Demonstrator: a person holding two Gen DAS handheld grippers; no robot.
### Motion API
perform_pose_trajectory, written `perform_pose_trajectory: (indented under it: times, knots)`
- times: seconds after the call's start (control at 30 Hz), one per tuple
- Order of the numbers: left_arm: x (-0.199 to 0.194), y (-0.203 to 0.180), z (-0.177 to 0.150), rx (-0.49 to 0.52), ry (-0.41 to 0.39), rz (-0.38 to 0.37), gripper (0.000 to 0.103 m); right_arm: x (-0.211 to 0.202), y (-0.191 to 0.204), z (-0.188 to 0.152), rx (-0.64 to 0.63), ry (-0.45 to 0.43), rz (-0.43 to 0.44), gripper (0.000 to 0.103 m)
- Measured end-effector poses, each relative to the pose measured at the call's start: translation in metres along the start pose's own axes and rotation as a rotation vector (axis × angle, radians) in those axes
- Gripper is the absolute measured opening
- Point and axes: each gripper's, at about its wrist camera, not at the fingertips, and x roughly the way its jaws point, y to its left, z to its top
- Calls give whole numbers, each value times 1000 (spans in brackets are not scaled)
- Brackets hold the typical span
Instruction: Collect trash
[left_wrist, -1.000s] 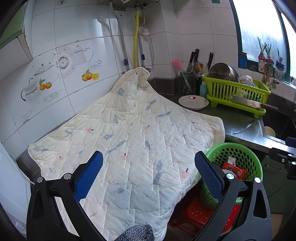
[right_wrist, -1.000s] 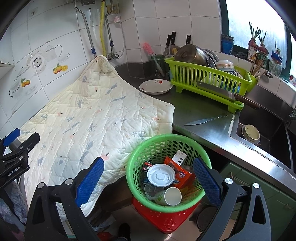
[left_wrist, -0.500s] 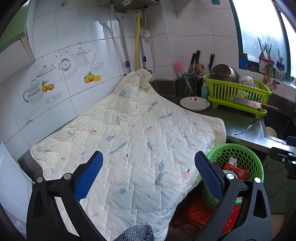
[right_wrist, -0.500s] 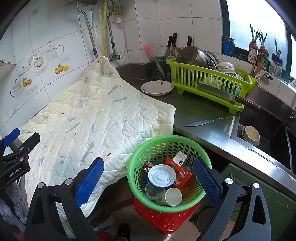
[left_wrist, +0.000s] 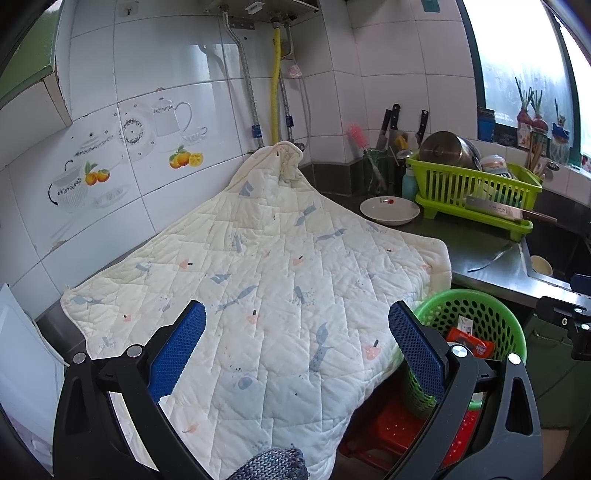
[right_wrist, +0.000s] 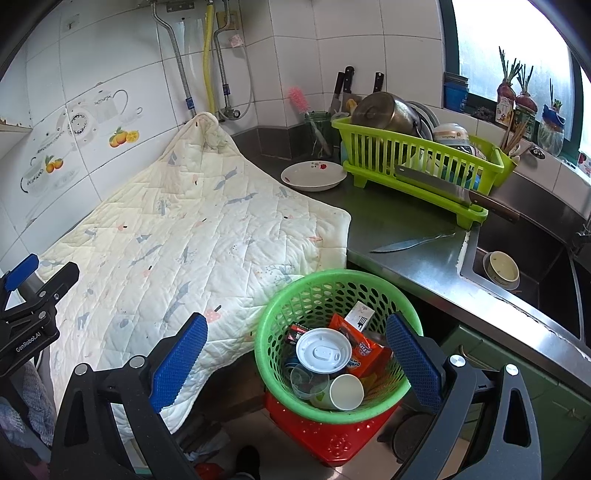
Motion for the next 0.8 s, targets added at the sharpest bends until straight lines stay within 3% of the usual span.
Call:
perform_pose_trajectory:
  times: [0.8]
  knots:
    - [-2,3,1,-6,-12,18,98,0,4,3,1,-5,5,94]
